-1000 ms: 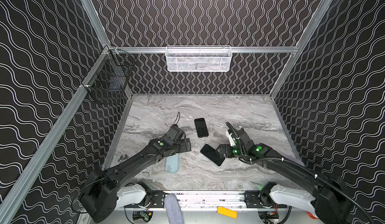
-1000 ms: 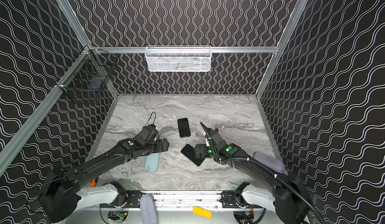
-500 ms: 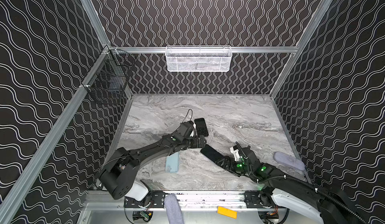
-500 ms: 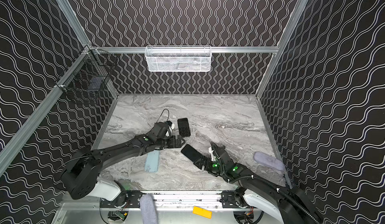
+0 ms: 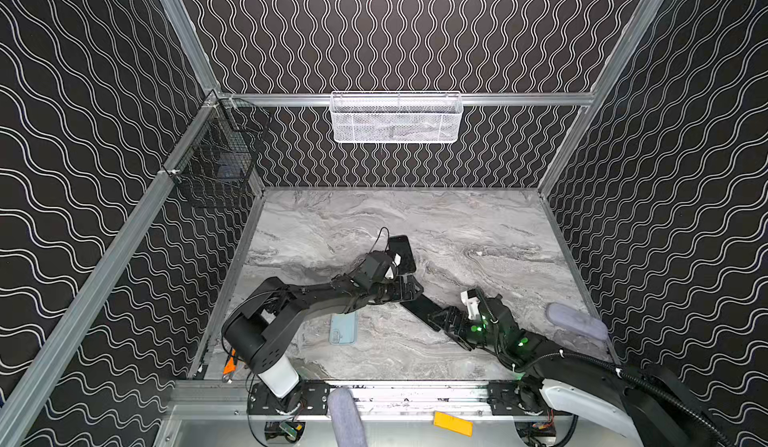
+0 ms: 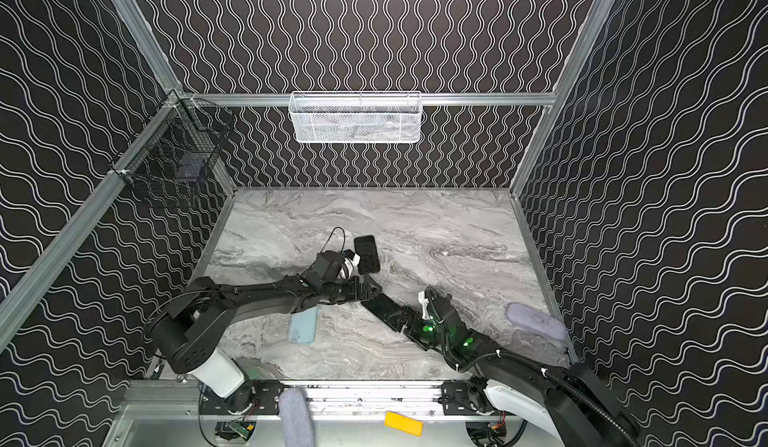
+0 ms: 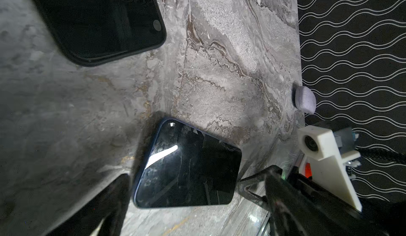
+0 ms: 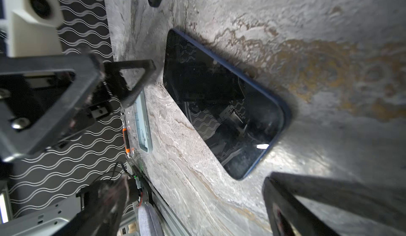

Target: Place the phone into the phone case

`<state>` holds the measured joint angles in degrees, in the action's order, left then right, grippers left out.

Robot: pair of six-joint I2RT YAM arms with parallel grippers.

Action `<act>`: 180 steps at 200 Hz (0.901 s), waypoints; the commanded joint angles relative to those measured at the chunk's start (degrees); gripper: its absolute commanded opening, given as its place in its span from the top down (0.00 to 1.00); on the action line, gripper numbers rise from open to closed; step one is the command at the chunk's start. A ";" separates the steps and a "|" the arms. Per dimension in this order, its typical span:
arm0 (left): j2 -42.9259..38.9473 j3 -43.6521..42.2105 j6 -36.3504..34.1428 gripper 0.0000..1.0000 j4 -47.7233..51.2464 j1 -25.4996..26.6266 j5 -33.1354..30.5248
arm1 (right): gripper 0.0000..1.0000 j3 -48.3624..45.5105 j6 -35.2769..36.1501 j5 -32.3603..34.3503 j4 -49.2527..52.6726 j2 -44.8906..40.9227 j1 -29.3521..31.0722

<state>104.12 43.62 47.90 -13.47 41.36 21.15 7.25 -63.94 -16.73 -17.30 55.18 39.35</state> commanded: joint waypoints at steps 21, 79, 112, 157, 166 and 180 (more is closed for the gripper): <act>1.77 -0.96 2.46 0.02 -8.39 0.18 3.37 | 0.01 -3.38 -4.67 7.61 0.07 -5.87 -0.14; 1.31 -2.16 2.02 0.04 -8.69 0.23 4.29 | 0.01 -4.77 -6.42 6.45 -6.61 -2.21 -1.07; 1.01 -3.64 2.98 0.04 -9.83 0.43 4.63 | 0.01 -4.84 -6.71 6.45 -10.21 0.13 -2.05; -1.27 -5.96 3.08 0.05 -9.69 0.40 3.74 | 0.01 -1.51 -4.47 2.18 -13.93 7.49 -5.90; -1.98 -6.56 3.07 0.05 -9.58 0.39 3.56 | 0.01 -1.08 -4.06 1.18 -14.96 9.10 -7.14; -3.19 -7.10 2.79 0.05 -8.85 0.44 2.99 | 0.01 -0.15 -3.20 -1.74 -16.80 11.76 -9.84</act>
<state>102.35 37.23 50.78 -21.78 41.69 25.23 5.96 -69.01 -14.63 -32.05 63.90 32.36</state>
